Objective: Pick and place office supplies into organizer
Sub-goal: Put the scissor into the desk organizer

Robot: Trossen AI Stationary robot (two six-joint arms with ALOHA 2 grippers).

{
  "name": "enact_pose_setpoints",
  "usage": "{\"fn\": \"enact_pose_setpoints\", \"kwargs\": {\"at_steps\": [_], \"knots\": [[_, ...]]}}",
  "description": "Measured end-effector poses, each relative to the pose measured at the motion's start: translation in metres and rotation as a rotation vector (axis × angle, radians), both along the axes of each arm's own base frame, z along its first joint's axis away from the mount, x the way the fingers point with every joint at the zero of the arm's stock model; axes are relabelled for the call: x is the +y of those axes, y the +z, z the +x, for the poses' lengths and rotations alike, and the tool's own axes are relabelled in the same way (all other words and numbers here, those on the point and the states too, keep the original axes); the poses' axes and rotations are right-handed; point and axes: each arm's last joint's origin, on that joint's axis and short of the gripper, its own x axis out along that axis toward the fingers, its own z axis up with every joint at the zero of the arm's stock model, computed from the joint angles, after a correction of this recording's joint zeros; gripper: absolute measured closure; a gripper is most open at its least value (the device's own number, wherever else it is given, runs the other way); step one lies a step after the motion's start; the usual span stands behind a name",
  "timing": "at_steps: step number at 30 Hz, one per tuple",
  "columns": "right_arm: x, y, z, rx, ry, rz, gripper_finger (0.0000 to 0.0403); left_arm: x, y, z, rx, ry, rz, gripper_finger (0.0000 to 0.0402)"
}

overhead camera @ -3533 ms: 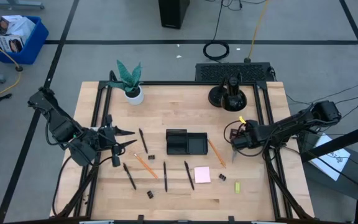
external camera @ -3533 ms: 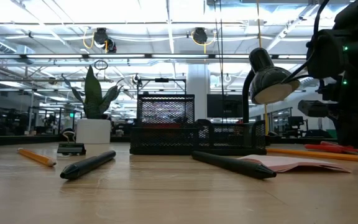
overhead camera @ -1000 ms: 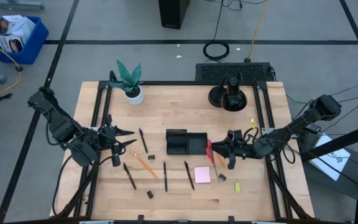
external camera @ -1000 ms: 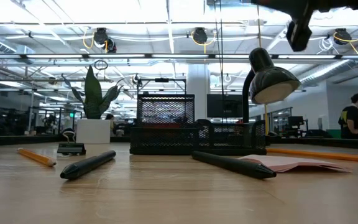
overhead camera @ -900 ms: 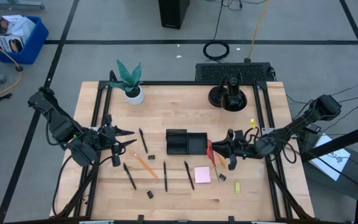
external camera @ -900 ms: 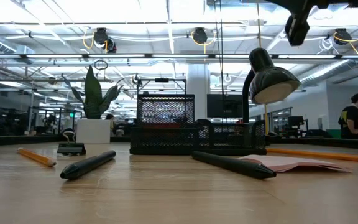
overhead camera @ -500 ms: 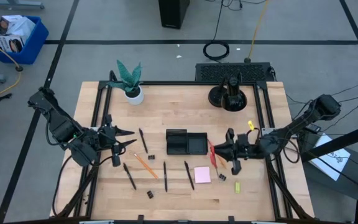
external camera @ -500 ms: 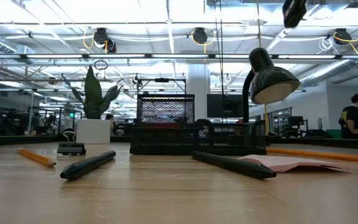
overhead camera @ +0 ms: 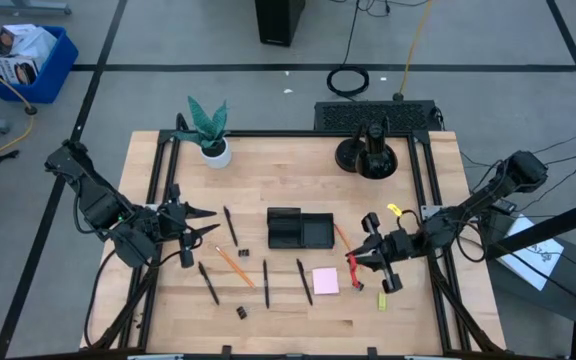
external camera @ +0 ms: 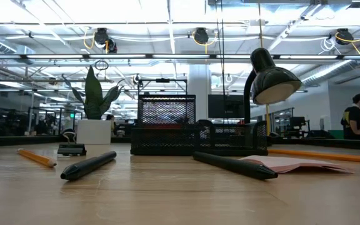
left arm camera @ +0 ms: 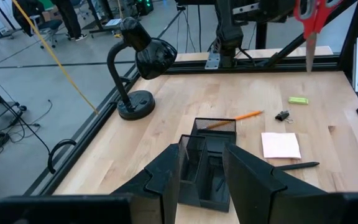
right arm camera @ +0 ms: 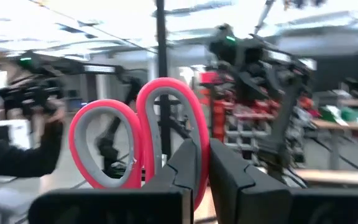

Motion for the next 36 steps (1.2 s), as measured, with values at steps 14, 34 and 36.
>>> {"fn": "enact_pose_setpoints", "kwargs": {"at_steps": [14,34,36], "knots": [[0.0073,0.0061,-0.0054,-0.140,0.279,-0.125,0.0388,0.0001,0.0000,0.0000,0.000,0.000,0.000,0.0275],[0.0080,0.0025,-0.0035,-0.188,0.362,-0.250,0.0388,0.0001,0.0000,0.0000,-0.002,0.002,-0.005,0.0275],[0.0064,-0.0006,0.0004,-0.159,0.328,-0.242,0.0388,0.0001,0.0000,0.0000,-0.002,0.002,-0.005,0.0275]]}}
